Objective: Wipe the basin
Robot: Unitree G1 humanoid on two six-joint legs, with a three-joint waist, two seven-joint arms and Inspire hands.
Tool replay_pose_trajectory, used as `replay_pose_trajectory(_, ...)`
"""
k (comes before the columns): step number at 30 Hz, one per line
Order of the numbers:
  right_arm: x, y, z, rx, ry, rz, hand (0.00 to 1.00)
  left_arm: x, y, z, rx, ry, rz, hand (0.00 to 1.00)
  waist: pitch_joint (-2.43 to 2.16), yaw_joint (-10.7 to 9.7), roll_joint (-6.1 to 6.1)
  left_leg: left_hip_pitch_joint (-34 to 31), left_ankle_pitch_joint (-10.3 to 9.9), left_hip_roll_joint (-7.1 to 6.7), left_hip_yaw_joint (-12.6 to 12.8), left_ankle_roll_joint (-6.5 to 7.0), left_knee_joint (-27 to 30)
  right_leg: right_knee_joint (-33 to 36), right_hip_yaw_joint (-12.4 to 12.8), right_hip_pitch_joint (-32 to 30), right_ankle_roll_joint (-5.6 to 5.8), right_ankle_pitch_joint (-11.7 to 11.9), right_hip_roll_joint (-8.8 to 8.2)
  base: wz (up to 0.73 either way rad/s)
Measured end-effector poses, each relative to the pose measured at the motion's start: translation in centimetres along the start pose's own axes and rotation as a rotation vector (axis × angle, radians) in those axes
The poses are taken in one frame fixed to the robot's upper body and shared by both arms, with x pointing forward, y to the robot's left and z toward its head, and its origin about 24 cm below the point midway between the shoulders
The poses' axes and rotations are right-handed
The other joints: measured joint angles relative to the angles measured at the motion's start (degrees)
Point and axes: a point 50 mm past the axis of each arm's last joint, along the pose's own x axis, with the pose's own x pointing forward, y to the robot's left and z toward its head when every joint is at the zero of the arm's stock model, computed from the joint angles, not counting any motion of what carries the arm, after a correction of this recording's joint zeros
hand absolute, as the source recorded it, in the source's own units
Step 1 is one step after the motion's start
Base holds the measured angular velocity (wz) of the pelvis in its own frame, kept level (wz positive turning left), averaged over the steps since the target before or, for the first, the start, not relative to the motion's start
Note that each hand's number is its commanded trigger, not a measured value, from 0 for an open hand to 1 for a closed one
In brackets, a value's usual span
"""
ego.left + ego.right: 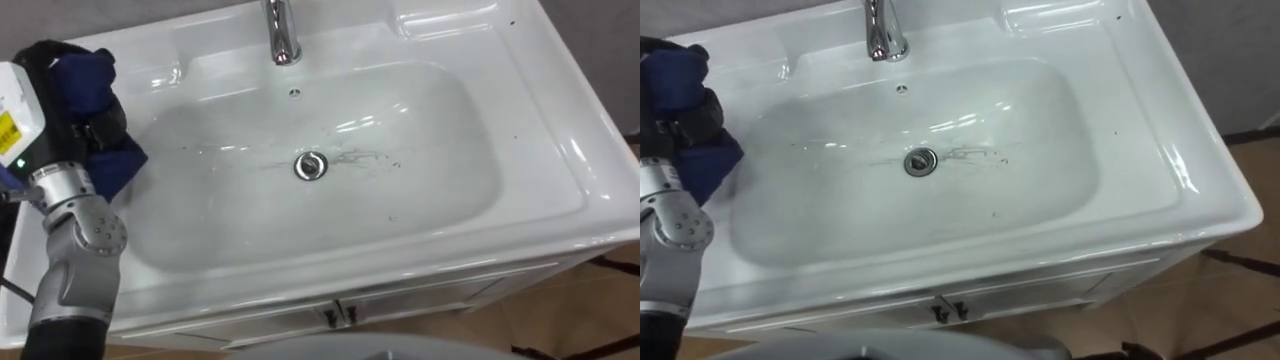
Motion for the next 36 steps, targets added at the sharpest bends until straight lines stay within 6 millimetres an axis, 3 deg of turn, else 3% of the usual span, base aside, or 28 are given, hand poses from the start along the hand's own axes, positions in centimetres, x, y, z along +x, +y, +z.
replay_pose_trajectory(3,0.0,-0.4,-0.6,-0.018,0.024,-0.014,0.00,-0.5,-0.9,-1.5,0.046,0.066,-0.058,0.00,0.04,-0.1,0.30,0.0,0.0,0.01,0.0,0.00,0.0,0.0,0.1,0.0,0.00,0.0,0.00,0.00)
replay_pose_trajectory(10,-0.1,-0.6,-0.5,-0.039,0.021,-0.025,0.00,-0.6,-0.9,-1.8,0.059,0.079,-0.064,0.00,0.12,-0.2,0.47,-0.1,0.0,-0.01,0.0,0.00,0.0,0.2,0.3,-0.1,0.00,0.0,-0.03,0.00)
replay_pose_trajectory(11,-0.1,-0.6,-0.5,-0.042,0.020,-0.026,0.00,-0.6,-0.9,-1.8,0.059,0.079,-0.064,0.83,0.13,-0.3,0.56,-0.1,0.0,-0.01,0.0,0.00,0.0,0.2,0.3,-0.1,0.00,0.0,-0.03,0.00)
replay_pose_trajectory(12,-0.1,-0.6,-0.5,-0.046,0.020,-0.027,0.00,-0.6,-0.9,-1.8,0.060,0.079,-0.064,1.00,0.13,-0.2,0.58,-0.1,0.0,-0.01,0.0,0.00,0.0,0.2,0.3,-0.1,0.00,0.0,-0.03,0.00)
replay_pose_trajectory(30,0.0,-0.6,-0.4,-0.057,0.036,-0.027,0.00,-0.4,-1.2,-2.1,0.127,0.101,-0.103,1.00,0.31,-1.3,0.73,0.0,0.0,0.03,-0.8,0.00,-0.4,0.2,0.3,-0.1,0.00,0.0,0.08,0.00)
replay_pose_trajectory(31,0.0,-0.6,-0.4,-0.057,0.036,-0.028,0.00,-0.2,-1.2,-1.9,0.122,0.096,-0.098,0.87,0.30,-1.4,0.87,0.1,0.0,0.04,-0.8,0.00,-0.5,0.2,0.3,-0.1,0.00,0.0,0.10,0.00)
replay_pose_trajectory(33,0.0,-0.6,-0.3,-0.057,0.034,-0.027,0.00,0.0,-1.2,-1.7,0.120,0.091,-0.093,0.18,0.31,-1.4,1.06,0.2,0.0,0.03,-0.8,0.01,-0.5,0.3,0.3,-0.1,0.00,0.0,0.08,0.00)
replay_pose_trajectory(34,0.0,-0.6,-0.3,-0.055,0.035,-0.027,0.00,0.0,-1.2,-1.6,0.129,0.084,-0.092,0.00,0.38,-1.5,1.16,0.5,0.0,0.01,-0.8,0.01,-0.5,0.3,0.4,0.0,0.00,0.0,0.06,-0.03)
replay_pose_trajectory(36,0.0,-0.6,-0.4,-0.053,0.038,-0.027,0.00,0.0,-1.2,-1.5,0.138,0.076,-0.096,0.00,0.43,-1.6,1.24,0.6,0.0,0.01,-0.8,0.01,-0.6,0.4,0.5,0.0,0.01,0.0,0.06,-0.02)
